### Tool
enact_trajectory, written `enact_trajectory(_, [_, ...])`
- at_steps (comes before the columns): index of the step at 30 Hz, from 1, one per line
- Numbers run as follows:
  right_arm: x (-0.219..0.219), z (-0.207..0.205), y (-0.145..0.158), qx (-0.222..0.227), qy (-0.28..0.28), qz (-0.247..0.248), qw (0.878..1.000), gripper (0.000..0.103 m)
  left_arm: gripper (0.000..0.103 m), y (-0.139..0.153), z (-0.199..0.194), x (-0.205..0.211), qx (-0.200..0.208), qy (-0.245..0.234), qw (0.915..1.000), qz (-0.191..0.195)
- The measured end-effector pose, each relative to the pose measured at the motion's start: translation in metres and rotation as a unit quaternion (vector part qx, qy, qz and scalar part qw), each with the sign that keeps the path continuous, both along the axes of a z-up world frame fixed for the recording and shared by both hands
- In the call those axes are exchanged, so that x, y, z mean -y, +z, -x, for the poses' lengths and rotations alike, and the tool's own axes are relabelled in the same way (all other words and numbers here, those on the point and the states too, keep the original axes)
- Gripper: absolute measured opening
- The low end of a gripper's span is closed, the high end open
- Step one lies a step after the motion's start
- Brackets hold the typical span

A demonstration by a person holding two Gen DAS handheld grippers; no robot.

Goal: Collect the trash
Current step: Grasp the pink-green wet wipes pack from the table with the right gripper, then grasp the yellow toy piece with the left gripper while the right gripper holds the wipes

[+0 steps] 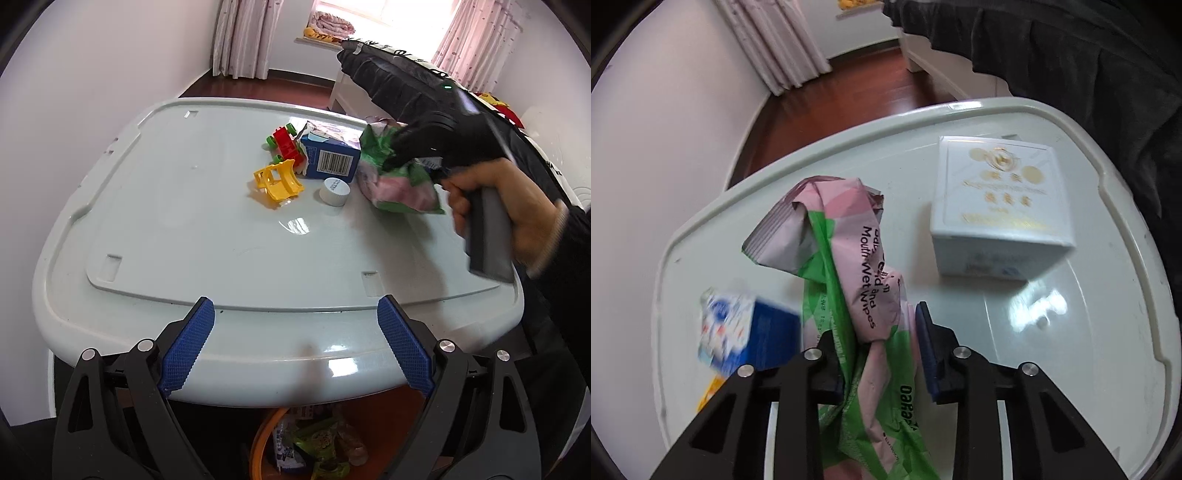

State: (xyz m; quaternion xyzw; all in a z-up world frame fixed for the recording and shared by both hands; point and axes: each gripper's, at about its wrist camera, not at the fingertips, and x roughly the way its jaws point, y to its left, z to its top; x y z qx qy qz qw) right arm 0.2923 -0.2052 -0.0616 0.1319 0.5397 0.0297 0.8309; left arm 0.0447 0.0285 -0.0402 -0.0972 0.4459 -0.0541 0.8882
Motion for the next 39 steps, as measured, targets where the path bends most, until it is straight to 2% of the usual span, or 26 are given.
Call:
enact_trajectory(4, [0.011, 0.033, 0.017, 0.028, 0.023, -0.012, 0.999, 0.030, 0.088, -0.001, 0.001, 0.000, 0.002, 0.001, 1.0000, 0.004])
enact_trajectory(11, [0.040, 0.090, 0.038, 0.049, 0.048, -0.043, 0.997, 0.029, 0.088, -0.005, 0.003, -0.002, 0.001, 0.010, 0.9999, -0.006])
enact_trajectory(16, [0.060, 0.134, 0.039, 0.062, 0.065, -0.058, 0.994, 0.030, 0.087, -0.009, -0.002, -0.002, -0.017, 0.016, 0.9996, -0.017])
enact_trajectory(20, [0.064, 0.159, 0.037, 0.090, 0.078, -0.047, 0.992, 0.030, 0.088, -0.008, -0.016, -0.002, -0.026, 0.021, 0.9990, -0.030])
enact_trajectory(22, [0.061, 0.163, 0.031, 0.103, 0.087, -0.034, 0.990, 0.030, 0.088, -0.005, -0.028, -0.003, -0.026, 0.025, 0.9989, -0.031])
enact_trajectory(30, [0.066, 0.163, 0.024, 0.111, 0.098, -0.060, 0.987, 0.030, 0.088, -0.011, -0.106, -0.010, -0.044, 0.061, 0.9971, -0.009])
enact_trajectory(39, [0.068, 0.159, 0.021, 0.107, 0.106, -0.076, 0.986, 0.030, 0.088, -0.037, -0.163, 0.000, -0.067, 0.078, 0.9934, -0.051])
